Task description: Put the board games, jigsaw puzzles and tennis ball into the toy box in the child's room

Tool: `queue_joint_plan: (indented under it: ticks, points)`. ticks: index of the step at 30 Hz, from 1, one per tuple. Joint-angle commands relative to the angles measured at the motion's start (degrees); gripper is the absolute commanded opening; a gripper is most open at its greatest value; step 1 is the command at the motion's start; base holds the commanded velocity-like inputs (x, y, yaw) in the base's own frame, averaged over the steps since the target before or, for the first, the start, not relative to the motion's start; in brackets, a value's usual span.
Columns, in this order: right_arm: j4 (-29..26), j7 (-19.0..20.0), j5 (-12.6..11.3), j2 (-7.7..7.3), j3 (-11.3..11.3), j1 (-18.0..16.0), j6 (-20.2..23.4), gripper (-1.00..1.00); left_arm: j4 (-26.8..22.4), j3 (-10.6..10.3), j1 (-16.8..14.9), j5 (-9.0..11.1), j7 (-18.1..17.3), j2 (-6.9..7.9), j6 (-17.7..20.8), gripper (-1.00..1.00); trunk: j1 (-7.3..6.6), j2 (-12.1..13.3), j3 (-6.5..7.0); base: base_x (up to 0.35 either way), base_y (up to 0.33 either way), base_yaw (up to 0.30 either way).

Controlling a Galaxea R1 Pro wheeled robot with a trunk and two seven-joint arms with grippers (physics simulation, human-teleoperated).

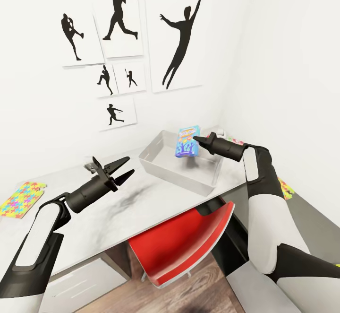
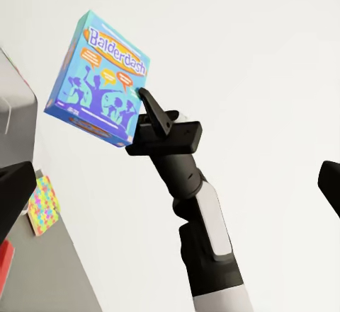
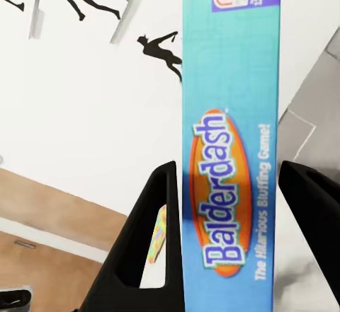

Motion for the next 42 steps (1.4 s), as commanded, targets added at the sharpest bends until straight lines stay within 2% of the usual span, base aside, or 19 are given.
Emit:
queue_joint_plan:
  ticks: [1, 31, 34, 42]
  points:
    - [0.00, 0.46, 0.29, 0.07, -0.24, -0.08, 0.25, -1.00, 0.01, 0.06, -0.05, -0.17, -0.25, 0.00, 0.25, 1.00, 0.03, -0.11, -0.10, 0.000, 0.000, 0.000]
    - [0.00, 0.46, 0.29, 0.07, -0.24, -0.08, 0.25, -1.00, 0.01, 0.06, -0.05, -0.17, -0.25, 0.00, 0.25, 1.00, 0.03, -0.11, -0.10, 0.000, 0.000, 0.000]
    - [-0.98, 0.71, -0.11, 0.49, 0.14, 0.24, 1.37, -1.00, -0.09, -0.87, -0.18, -0.27, -0.23, -0.05, -0.06, 1.00, 0.03, -0.11, -0.10, 0.000, 0.018, 0.000]
    - [-3.45, -0.70, -0.57, 0.86, 0.73, 0.95, 1.83, -1.00, -0.13, -1.22, -0.21, -0.48, -0.19, -0.06, -0.29, 1.00, 0.03, -0.11, -0.10, 0.000, 0.156, 0.000]
